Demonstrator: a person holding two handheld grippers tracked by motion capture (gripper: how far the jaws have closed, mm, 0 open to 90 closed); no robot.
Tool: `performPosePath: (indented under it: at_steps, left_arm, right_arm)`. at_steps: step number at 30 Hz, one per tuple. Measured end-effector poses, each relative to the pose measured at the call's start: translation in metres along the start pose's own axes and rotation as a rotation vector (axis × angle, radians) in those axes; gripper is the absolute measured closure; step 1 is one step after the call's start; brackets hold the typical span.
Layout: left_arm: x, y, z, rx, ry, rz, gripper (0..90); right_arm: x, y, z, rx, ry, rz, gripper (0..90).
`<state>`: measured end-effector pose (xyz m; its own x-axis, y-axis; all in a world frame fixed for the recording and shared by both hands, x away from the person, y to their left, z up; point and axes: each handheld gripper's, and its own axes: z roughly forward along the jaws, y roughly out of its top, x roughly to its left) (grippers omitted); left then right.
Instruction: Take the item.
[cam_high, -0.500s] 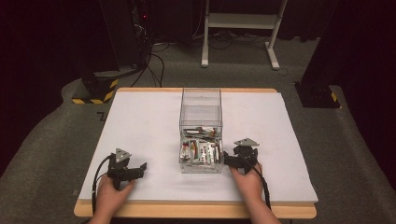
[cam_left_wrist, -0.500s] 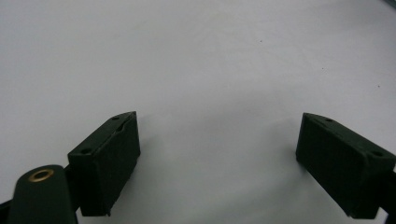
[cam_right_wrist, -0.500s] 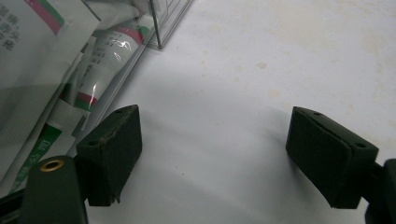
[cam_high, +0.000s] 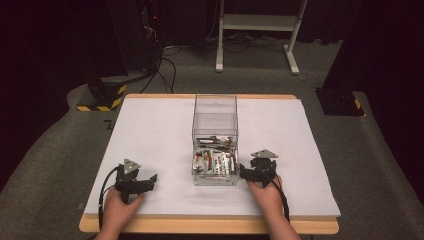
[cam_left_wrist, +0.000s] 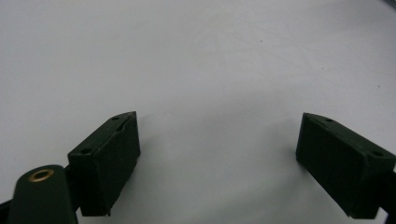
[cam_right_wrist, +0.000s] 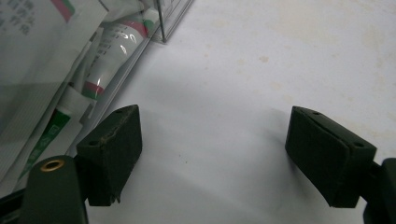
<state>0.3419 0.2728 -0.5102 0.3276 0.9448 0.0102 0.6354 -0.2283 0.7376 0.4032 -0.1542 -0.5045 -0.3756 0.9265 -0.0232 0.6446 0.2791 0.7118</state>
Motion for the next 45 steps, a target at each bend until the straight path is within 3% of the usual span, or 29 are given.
performPosePath:
  at_steps: [9, 16, 21, 38, 45]
  left_arm:
    - [0.0, 0.0, 0.0, -0.001, 0.001, 0.0, 13.7]
    - [0.0, 0.0, 0.0, 0.001, 0.0, 0.0, 13.8]
    - [0.0, 0.0, 0.0, 0.001, -0.001, 0.0, 13.8]
    - [0.0, 0.0, 0.0, 0.002, 0.0, 0.002, 13.8]
    - [0.0, 0.0, 0.0, 0.002, 0.0, 0.002, 13.7]
  right_arm:
    - [-0.001, -0.006, -0.005, 0.001, 0.035, -0.028, 15.3]
    - [-0.001, -0.01, -0.01, 0.006, 0.031, -0.032, 14.3]
    - [-0.003, -0.01, -0.013, -0.011, 0.025, -0.054, 14.3]
    - [-0.01, -0.003, -0.03, -0.065, 0.031, -0.057, 14.3]
    - [-0.01, 0.0, -0.035, -0.082, 0.063, -0.06, 14.2]
